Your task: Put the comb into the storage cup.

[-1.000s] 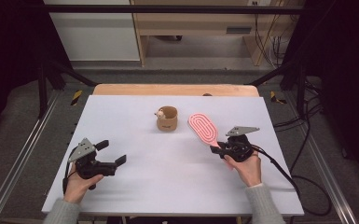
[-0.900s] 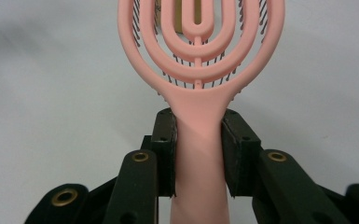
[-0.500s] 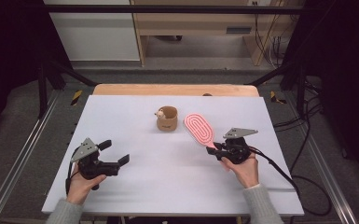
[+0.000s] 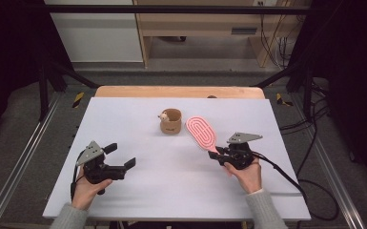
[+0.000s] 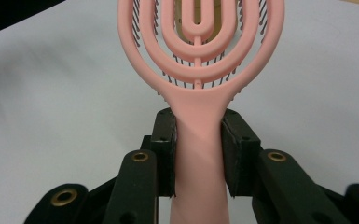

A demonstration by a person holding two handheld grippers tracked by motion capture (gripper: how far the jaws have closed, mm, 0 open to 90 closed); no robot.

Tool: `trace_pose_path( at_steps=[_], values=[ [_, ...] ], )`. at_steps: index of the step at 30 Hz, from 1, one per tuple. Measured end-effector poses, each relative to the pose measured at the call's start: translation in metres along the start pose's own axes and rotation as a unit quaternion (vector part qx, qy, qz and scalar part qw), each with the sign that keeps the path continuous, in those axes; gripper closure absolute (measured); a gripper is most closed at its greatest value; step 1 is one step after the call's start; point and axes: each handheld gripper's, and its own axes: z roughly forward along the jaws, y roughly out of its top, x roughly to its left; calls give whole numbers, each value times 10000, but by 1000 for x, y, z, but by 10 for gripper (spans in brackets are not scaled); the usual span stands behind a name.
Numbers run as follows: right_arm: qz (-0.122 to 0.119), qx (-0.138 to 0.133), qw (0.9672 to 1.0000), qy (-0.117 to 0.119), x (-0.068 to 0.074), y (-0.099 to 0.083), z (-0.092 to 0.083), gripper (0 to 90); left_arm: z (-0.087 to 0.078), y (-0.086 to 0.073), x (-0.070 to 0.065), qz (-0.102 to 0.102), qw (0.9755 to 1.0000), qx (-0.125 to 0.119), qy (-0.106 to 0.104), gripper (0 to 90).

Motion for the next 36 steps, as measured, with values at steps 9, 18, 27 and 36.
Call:
trace_pose_path(
  at_steps=[9,18,27,36],
  values=[
    [-7,-54,10000,22,3,-2,3,693,5,1,-5,-62,10000,9,9,8],
    [-39,-142,9999,49,6,-2,2,693,10,6,-12,-115,9999,-15,-34,8],
    [-80,-214,9997,67,9,-2,1,693,16,11,-18,-79,9999,61,-42,8],
    [-183,-272,9994,99,15,0,1,693,18,20,-24,-123,9998,118,-118,8]
  ],
)
